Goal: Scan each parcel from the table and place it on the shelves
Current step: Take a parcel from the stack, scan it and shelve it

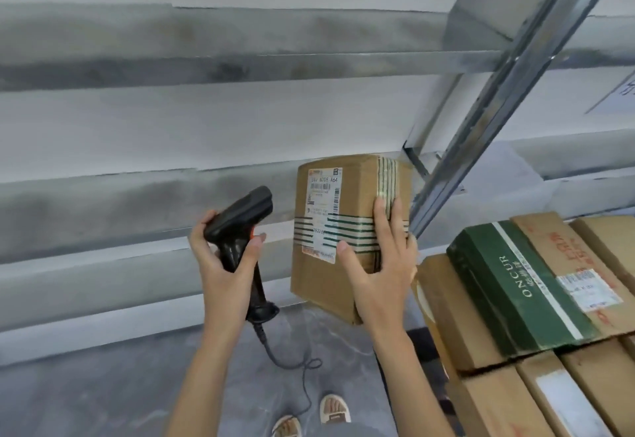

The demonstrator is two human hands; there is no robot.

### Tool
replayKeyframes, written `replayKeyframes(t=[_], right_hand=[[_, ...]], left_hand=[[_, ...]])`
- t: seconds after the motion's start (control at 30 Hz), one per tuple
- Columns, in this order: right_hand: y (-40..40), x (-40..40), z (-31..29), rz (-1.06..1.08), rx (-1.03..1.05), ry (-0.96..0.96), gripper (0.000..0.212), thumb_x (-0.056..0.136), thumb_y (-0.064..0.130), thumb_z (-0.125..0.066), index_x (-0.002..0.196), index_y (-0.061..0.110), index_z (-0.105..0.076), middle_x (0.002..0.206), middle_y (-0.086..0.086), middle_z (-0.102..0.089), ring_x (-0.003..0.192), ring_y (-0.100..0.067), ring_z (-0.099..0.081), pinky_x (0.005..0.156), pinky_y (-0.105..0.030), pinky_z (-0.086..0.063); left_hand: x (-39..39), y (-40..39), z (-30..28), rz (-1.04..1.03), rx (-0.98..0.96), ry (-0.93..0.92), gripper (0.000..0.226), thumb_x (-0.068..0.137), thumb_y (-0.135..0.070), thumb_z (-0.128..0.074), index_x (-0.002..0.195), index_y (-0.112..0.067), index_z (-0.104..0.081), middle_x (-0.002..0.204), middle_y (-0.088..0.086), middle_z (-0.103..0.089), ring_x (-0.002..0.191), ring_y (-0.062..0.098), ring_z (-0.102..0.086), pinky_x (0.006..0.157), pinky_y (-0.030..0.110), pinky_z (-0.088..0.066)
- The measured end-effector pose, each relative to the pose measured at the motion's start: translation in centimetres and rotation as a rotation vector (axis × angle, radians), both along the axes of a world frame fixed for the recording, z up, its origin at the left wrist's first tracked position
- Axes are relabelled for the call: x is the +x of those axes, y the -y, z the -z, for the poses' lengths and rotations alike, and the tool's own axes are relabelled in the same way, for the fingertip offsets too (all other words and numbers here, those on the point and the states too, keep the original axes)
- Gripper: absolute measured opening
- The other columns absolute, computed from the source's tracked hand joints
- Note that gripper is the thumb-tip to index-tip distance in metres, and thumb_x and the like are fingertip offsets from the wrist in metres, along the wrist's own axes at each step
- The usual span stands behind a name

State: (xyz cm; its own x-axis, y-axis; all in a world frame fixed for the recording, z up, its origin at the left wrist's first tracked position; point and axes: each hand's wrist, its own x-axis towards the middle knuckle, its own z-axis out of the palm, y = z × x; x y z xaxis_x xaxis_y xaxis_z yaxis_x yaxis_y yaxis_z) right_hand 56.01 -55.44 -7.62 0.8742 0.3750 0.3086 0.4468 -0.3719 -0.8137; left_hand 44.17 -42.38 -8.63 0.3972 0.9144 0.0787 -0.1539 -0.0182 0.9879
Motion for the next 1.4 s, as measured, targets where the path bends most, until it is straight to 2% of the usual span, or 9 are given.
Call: replayKeyframes(t=[0.1,0.17,0.23,0.5,0.67,0.8,1.1,1.3,1.4], right_hand=[[-1.3,-0.6,0.6,-0.035,-0.021,0.028,0.077,0.078,0.062,-0.051,0.149,0.046,-0.028,0.167,0.012,-0.020,0.143,-0.042,-0.031,0.111,-0.068,-0.028],[-2.0,-1.1,0.9,-0.063,0.004,0.008,0.076,0.077,0.061,-0.053,0.148,0.048,-0.027,0.165,0.017,-0.018,0.147,-0.039,-0.025,0.115,-0.068,-0.024],[-2.5,-1.6,1.2,-0.087,0.031,-0.006,0.077,0.079,0.055,-0.060,0.148,0.049,-0.027,0.162,0.026,-0.015,0.150,-0.035,-0.021,0.118,-0.066,-0.020],[-3.1,-2.4,1.6,-0.162,0.099,0.044,0.077,0.080,0.043,-0.066,0.149,0.046,-0.031,0.162,0.021,-0.021,0.135,-0.007,-0.027,0.117,-0.058,-0.026],[-2.9,-2.5,1.8,-0.186,0.107,0.052,0.076,0.078,0.058,-0.057,0.149,0.045,-0.032,0.163,0.018,-0.021,0.140,-0.013,-0.028,0.117,-0.062,-0.024],[-2.9,-2.6,1.5,-0.200,0.113,0.059,0.077,0.077,0.060,-0.056,0.149,0.045,-0.032,0.163,0.020,-0.020,0.139,-0.010,-0.028,0.117,-0.064,-0.025],[-2.6,-2.8,1.3,-0.216,0.088,0.056,0.079,0.077,0.061,-0.055,0.150,0.045,-0.031,0.165,0.016,-0.021,0.148,-0.029,-0.026,0.116,-0.067,-0.024],[-2.8,-2.5,1.4,-0.227,0.095,0.016,0.079,0.077,0.063,-0.055,0.150,0.049,-0.030,0.165,0.020,-0.019,0.152,-0.026,-0.020,0.119,-0.065,-0.019],[-3.4,-2.3,1.4,-0.256,0.132,0.002,0.077,0.078,0.056,-0.062,0.148,0.052,-0.029,0.162,0.025,-0.019,0.148,-0.014,-0.023,0.120,-0.054,-0.020]], left_hand=[[-2.6,-1.5,0.2,-0.051,0.057,0.006,0.063,0.097,-0.006,-0.066,0.122,-0.059,-0.042,0.116,-0.003,-0.066,0.081,0.022,-0.075,0.081,0.035,-0.063],[-3.9,-2.1,-0.1,-0.078,0.110,-0.022,0.062,0.097,-0.005,-0.065,0.124,-0.056,-0.042,0.093,-0.004,-0.069,0.066,0.020,-0.069,0.064,0.029,-0.060],[-4.7,-2.3,-0.5,-0.085,0.136,-0.046,0.064,0.097,-0.005,-0.066,0.126,-0.056,-0.041,0.090,-0.003,-0.069,0.060,0.018,-0.064,0.060,0.026,-0.057],[-5.7,-1.7,-1.6,-0.060,0.248,-0.159,0.067,0.094,-0.011,-0.070,0.126,-0.062,-0.041,0.103,-0.003,-0.067,0.061,0.014,-0.065,0.061,0.025,-0.057],[-6.2,-0.9,-2.1,-0.057,0.276,-0.194,0.068,0.094,-0.013,-0.070,0.125,-0.065,-0.038,0.114,-0.007,-0.064,0.069,0.012,-0.068,0.061,0.022,-0.057],[-6.5,-0.6,-2.6,-0.068,0.284,-0.206,0.069,0.095,-0.014,-0.070,0.122,-0.068,-0.037,0.114,-0.011,-0.063,0.068,0.013,-0.067,0.061,0.025,-0.058],[-6.6,0.1,-2.3,-0.072,0.284,-0.184,0.068,0.095,-0.013,-0.069,0.122,-0.067,-0.039,0.118,-0.013,-0.061,0.069,0.009,-0.066,0.059,0.021,-0.055],[-7.0,0.2,-1.9,-0.097,0.267,-0.186,0.066,0.094,-0.016,-0.070,0.126,-0.064,-0.038,0.110,-0.023,-0.063,0.074,0.012,-0.067,0.066,0.023,-0.057],[-7.6,0.4,-1.7,-0.148,0.254,-0.183,0.067,0.094,-0.016,-0.071,0.129,-0.063,-0.038,0.115,-0.029,-0.061,0.078,0.014,-0.067,0.070,0.022,-0.057]])
